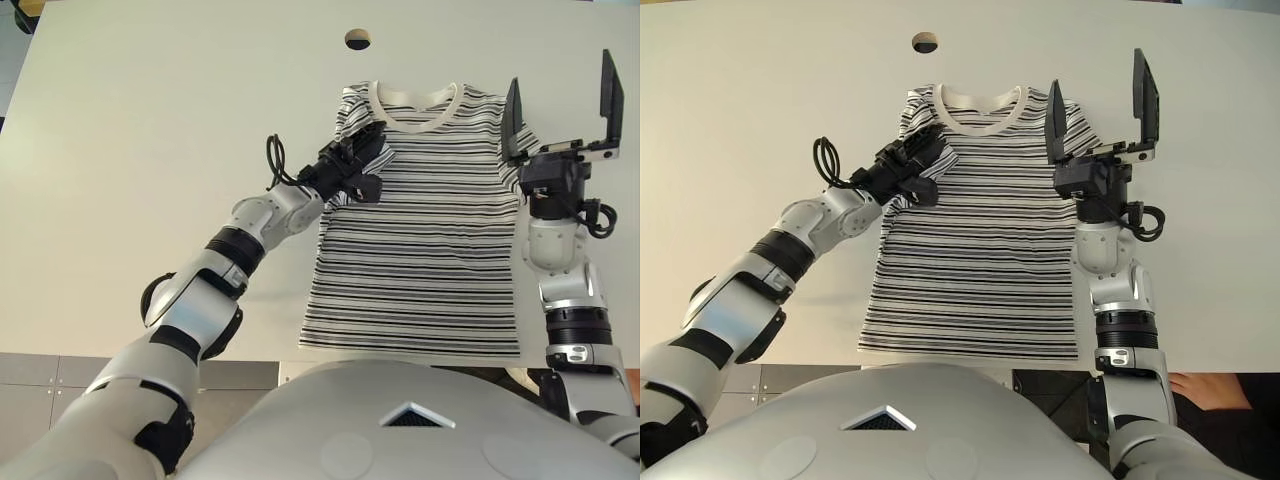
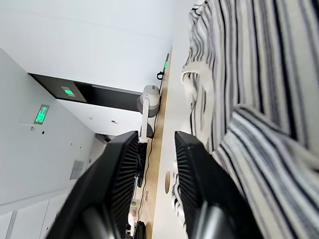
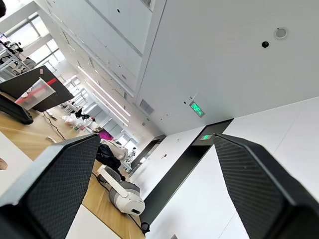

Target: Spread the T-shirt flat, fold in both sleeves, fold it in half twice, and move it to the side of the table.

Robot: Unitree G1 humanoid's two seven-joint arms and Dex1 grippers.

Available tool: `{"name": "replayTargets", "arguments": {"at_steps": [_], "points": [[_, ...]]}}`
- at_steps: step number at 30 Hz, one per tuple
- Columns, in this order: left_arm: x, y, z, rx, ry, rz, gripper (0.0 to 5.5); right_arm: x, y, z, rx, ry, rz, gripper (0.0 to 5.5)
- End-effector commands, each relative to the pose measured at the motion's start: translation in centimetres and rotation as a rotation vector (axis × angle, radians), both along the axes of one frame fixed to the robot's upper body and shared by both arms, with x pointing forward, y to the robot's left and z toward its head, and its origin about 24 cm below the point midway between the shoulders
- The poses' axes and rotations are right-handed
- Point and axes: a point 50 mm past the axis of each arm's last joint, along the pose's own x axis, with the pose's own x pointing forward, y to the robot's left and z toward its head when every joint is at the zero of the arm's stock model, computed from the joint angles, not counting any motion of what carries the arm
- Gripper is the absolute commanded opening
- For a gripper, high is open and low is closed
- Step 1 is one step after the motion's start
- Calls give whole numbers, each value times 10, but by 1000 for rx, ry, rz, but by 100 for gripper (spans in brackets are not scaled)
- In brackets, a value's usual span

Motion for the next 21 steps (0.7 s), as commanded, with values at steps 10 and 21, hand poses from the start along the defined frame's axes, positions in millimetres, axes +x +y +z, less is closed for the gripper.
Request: {"name": "replayTargets", "arguments": {"at_steps": [10, 21], "points": [[0, 35, 68, -535, -168, 186, 255, 44, -142, -27, -741, 557, -518, 421], [-8, 48, 60, -530, -158, 222, 255, 39, -129, -66, -988, 822, -311, 421]]}}
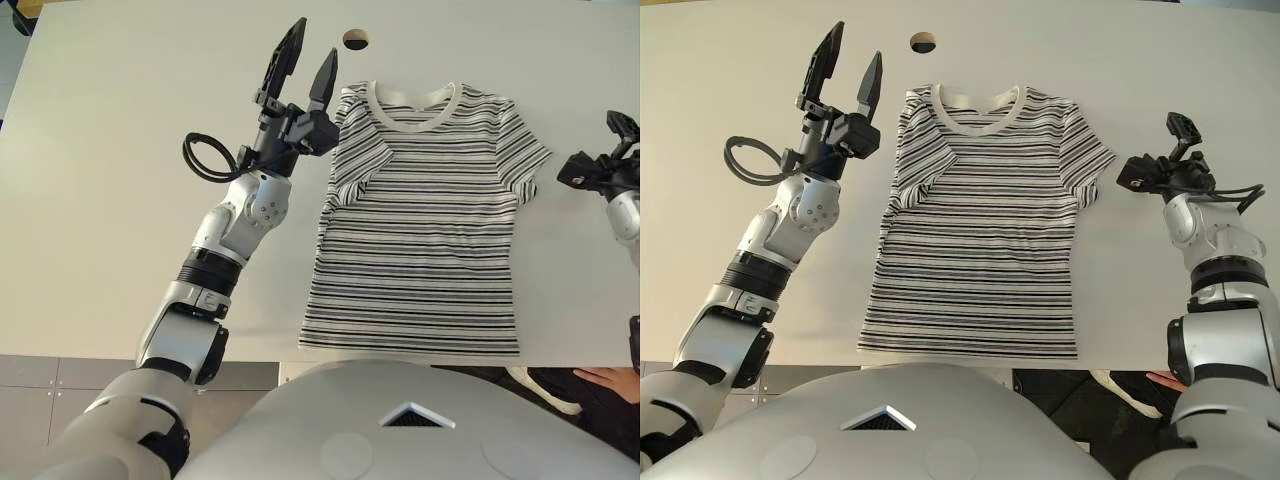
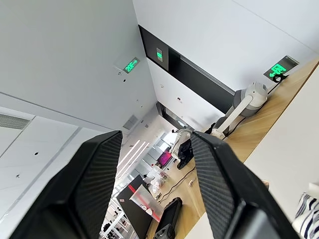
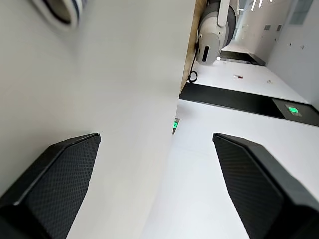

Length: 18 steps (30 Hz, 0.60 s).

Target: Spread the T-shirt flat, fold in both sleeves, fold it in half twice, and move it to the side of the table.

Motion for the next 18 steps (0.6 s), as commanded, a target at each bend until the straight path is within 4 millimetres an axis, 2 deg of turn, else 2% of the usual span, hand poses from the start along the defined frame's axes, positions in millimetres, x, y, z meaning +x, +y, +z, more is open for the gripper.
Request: {"name": "replayTargets", "arguments": {"at_steps": [1, 3, 8, 16, 18], "points": [[-1, 4, 1, 11, 6, 1, 255, -4, 15, -9, -10, 109, 115, 421], [-1, 4, 0, 12, 11, -1, 255, -1, 25, -7, -4, 117, 189, 421], [-3, -1, -5, 26, 32, -27, 255, -1, 36, -3, 2, 139, 270, 421], [-4, -4, -9, 43, 53, -42, 255, -4, 34, -3, -4, 154, 280, 421], [-3, -4, -9, 46, 54, -43, 259, -3, 33, -3, -8, 150, 278, 388]]}}
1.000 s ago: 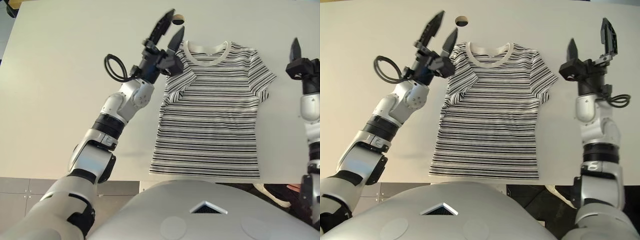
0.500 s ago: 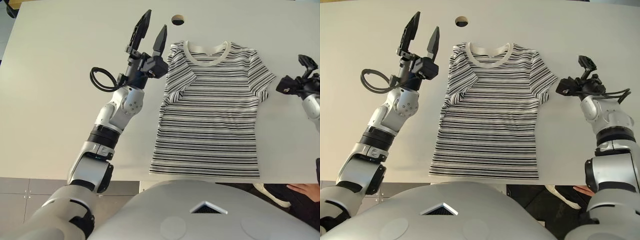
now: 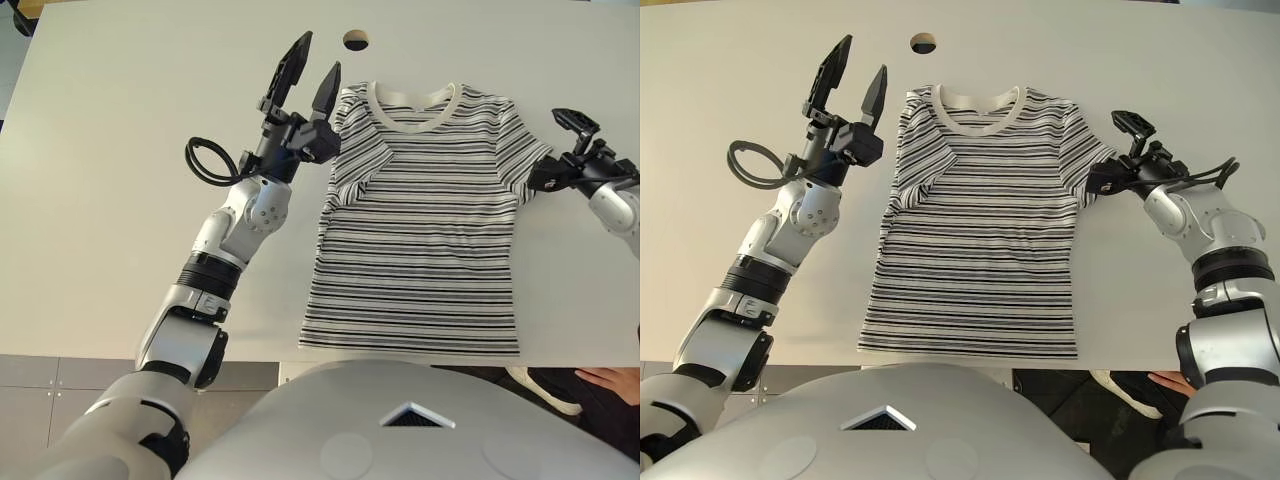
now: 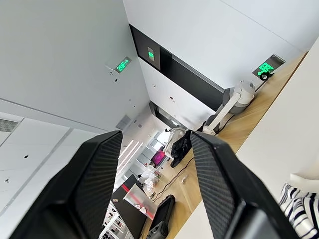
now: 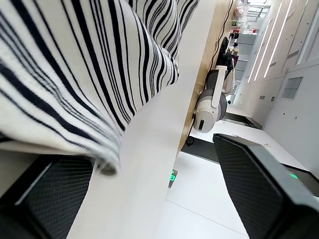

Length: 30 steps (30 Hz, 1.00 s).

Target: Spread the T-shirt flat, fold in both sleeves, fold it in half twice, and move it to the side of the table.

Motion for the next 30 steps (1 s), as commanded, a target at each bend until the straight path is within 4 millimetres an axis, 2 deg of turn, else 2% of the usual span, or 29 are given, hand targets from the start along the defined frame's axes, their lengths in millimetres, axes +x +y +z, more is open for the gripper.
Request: {"name": "replayTargets", "arguments": {"at_steps": [1, 11, 20, 22, 30], "points": [[-1, -1, -4, 22, 18, -15, 259, -9, -4, -12, -30, 65, 2, 363], [-1, -2, -5, 26, 19, -15, 259, -10, -10, -18, -14, 65, -58, 176], [-8, -10, -5, 36, 20, -55, 259, -18, -13, -30, -14, 136, -72, 33], [-11, -11, -4, 39, 21, -63, 259, -19, -12, -31, -17, 145, -59, 13], [-18, -13, -4, 43, 27, -73, 259, -23, -11, -37, -29, 166, -45, 13]]}}
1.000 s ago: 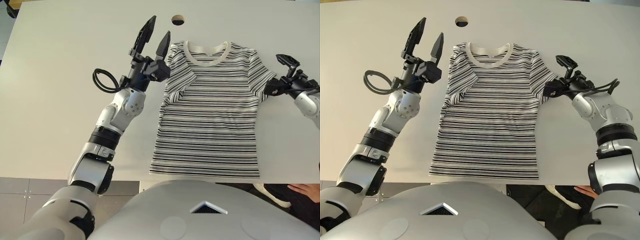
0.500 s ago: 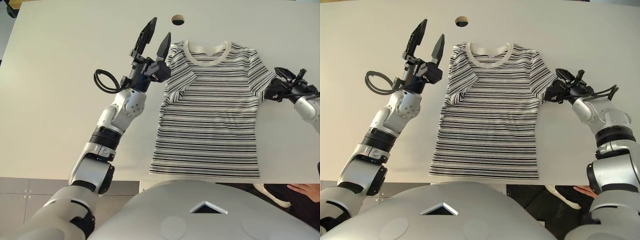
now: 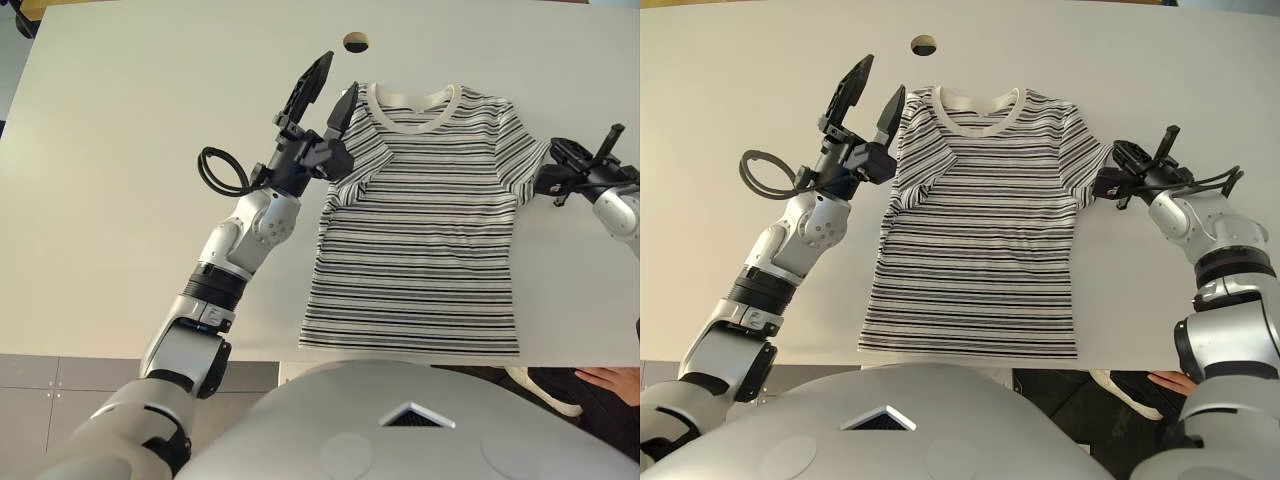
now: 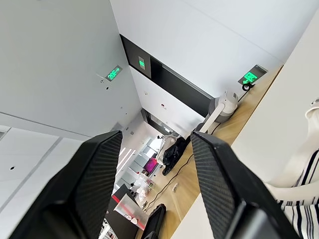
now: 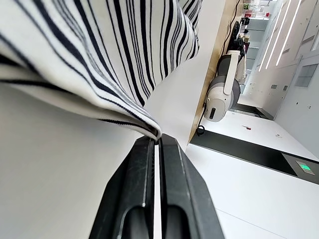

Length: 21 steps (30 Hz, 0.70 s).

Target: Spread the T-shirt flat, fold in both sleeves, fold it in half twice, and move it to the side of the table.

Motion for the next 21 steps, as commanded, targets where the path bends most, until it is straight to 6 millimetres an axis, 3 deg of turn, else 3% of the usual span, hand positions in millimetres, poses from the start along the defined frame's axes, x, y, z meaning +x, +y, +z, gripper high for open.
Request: {"name": "replayTargets", "arguments": {"at_steps": [1, 8, 15, 21], "points": [[-3, 0, -3, 19, 16, -4, 259, -18, 3, -27, -19, 118, 16, 13], [-4, 7, -4, 6, 13, 33, 259, -1, 18, -3, 202, -141, 11, 13], [-3, 11, -6, -3, 19, 53, 259, 5, 18, 4, 214, -249, -22, 13], [-2, 13, -8, -8, 28, 63, 259, 9, 43, 20, 299, -332, 96, 13]]}}
